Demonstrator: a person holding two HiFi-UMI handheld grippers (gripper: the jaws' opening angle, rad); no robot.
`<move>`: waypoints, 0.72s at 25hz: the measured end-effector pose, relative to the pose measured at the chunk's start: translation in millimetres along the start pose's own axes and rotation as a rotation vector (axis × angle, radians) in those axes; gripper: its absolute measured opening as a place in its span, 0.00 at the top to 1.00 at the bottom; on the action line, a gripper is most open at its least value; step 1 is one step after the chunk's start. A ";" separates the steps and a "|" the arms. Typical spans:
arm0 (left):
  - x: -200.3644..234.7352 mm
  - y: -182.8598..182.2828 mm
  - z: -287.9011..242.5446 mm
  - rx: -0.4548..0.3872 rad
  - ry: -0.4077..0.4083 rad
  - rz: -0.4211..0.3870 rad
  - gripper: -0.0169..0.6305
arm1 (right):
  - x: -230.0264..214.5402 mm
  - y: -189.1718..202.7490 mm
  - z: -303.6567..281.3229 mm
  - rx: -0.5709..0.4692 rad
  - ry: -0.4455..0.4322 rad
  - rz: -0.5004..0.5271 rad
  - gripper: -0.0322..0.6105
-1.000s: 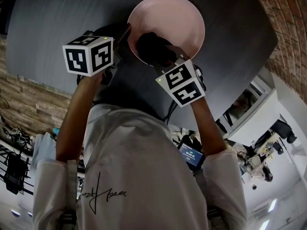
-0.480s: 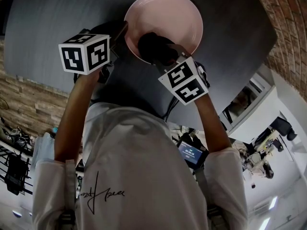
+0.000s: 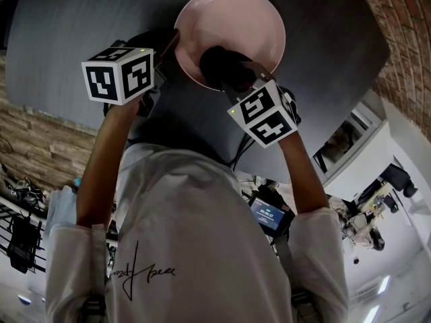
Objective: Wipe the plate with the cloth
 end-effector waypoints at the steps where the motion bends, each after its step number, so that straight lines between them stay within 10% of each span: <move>1: 0.1 0.3 0.2 0.001 0.000 0.000 0.91 | -0.3 0.6 0.4 0.003 0.002 0.003 0.84; 18: 1.0 1.4 0.6 0.007 0.004 0.007 0.91 | -11.7 10.0 6.8 0.053 0.001 0.009 0.84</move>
Point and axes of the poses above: the fingertips, and each gripper's own axes: z backward along the fingers, x to its left, y out of its underside, the point moved 10 cm from there along z, backward along the fingers, and after that the axes turned 12 degrees about z, right-handed, at the moved point
